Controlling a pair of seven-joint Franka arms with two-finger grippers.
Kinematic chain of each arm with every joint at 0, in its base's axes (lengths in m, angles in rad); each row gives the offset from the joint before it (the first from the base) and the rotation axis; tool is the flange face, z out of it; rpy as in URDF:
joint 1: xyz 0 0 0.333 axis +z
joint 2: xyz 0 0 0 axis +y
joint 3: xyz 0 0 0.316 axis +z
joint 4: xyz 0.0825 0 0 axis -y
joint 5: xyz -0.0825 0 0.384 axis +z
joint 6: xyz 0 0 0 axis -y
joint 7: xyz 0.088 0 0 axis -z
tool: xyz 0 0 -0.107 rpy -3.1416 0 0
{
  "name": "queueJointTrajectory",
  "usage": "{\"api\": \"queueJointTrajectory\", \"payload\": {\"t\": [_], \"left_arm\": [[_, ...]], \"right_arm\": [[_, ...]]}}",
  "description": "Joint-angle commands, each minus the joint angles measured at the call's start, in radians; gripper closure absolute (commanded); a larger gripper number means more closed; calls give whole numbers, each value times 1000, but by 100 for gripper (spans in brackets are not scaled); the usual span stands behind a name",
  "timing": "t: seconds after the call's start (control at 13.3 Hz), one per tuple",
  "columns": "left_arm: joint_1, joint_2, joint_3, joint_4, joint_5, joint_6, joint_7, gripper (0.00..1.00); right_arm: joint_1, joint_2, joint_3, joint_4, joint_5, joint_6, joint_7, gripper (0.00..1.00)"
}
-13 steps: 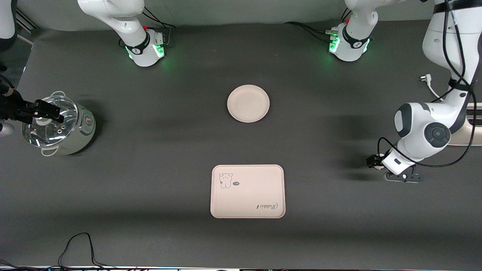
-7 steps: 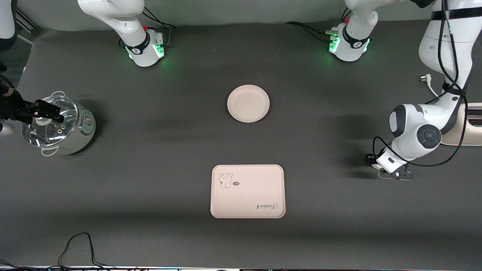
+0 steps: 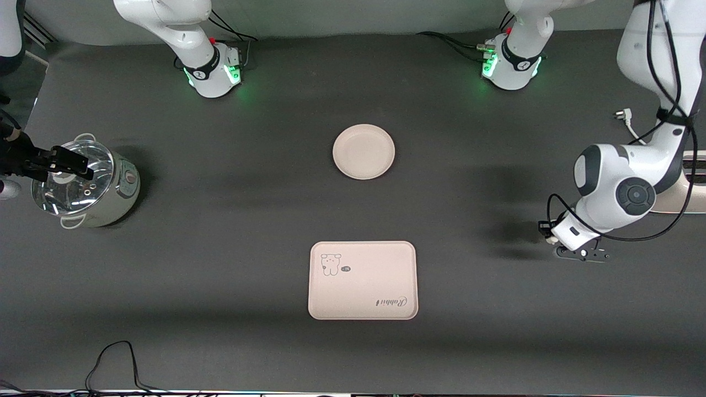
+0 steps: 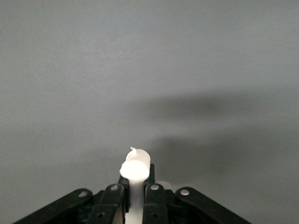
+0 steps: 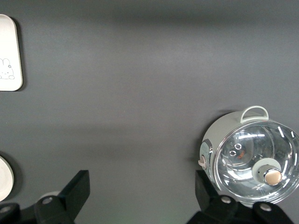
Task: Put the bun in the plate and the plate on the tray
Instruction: 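Carry the bun with the left gripper over the cream plate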
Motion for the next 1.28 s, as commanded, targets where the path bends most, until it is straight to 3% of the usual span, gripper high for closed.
{"api": "queueJointTrajectory", "payload": {"t": [0.0,0.23,0.45,0.68,0.83,0.98,1.21], "left_arm": [[-72,-179,-65,-7,-38,-159,-103,100],[-139,-239,-208,85,-142,-337,-336,100],[-256,-233,-303,78,-148,-275,-609,100],[-446,-136,-303,40,-97,-100,-881,100],[-553,-38,-302,21,35,-12,-1113,100],[-607,60,-303,21,196,26,-1295,100],[-650,164,-297,23,246,129,-1449,100]], "right_arm": [[3,-23,0,-19,-14,2,11,0],[5,-28,1,-22,-14,1,15,0],[6,-31,3,-25,-14,1,20,0],[6,-34,4,-25,-14,1,23,0],[12,-37,6,-30,-14,1,23,0],[19,-40,6,-30,-14,1,23,0],[20,-40,6,-33,-14,1,24,0]]}}
